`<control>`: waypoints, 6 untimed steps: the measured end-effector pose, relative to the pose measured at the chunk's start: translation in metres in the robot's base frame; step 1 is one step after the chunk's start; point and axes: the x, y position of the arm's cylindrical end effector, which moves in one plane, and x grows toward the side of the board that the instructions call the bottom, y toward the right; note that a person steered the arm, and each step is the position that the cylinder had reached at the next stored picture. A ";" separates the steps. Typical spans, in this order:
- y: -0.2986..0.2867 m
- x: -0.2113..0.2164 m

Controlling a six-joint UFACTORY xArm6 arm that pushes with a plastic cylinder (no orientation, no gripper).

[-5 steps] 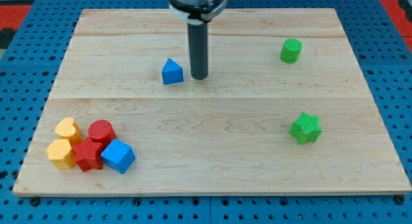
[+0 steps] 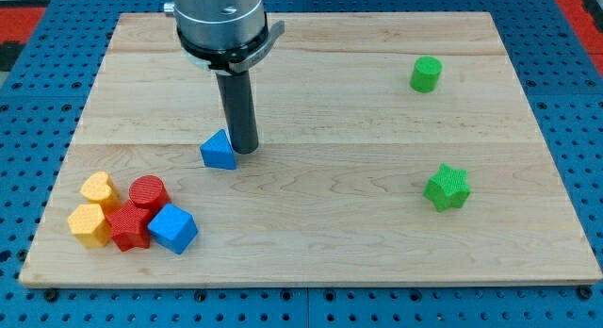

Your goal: Push the blue triangle towards the blue cube

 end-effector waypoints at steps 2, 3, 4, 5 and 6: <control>-0.020 -0.014; -0.031 0.024; -0.031 0.054; -0.026 0.054; -0.012 0.044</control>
